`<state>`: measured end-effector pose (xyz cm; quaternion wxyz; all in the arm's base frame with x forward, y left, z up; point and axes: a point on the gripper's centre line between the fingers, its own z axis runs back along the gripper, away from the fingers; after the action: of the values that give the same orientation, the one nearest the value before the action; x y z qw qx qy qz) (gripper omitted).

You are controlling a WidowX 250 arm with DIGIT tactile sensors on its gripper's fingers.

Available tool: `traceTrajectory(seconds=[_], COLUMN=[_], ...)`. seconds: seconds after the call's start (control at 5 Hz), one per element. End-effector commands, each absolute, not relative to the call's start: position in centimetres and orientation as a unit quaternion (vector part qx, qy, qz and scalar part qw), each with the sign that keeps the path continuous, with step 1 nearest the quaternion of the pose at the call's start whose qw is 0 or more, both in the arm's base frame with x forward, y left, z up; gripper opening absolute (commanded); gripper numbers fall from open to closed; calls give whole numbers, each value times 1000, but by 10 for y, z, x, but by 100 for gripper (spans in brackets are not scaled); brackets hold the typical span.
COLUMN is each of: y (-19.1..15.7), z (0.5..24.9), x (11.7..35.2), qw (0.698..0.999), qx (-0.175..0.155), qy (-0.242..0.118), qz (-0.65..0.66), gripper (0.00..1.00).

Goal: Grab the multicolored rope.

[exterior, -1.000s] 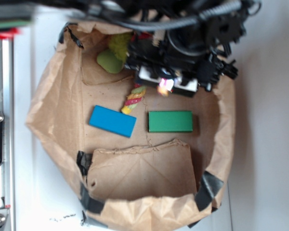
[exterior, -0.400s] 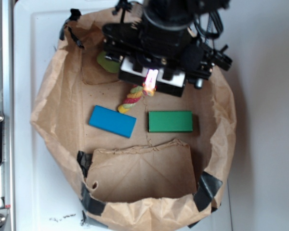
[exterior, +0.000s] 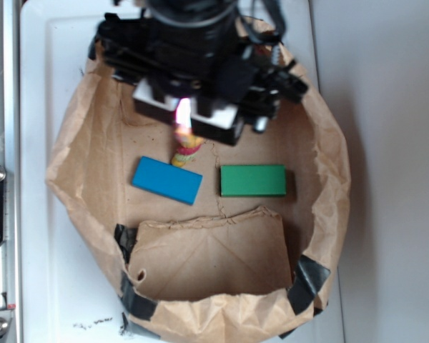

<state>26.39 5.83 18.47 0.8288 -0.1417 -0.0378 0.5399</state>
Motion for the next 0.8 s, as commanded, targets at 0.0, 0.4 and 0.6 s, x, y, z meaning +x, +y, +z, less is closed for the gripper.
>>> traceTrajectory(seconds=[0.0,0.4,0.6], y=[52,53,54], z=[201,210,217], x=[246,232,230], qw=[903,951,967], qx=[-65,-49,-10], qy=[-145,-126,-91], qz=[400,280,239], gripper=[0,0,0])
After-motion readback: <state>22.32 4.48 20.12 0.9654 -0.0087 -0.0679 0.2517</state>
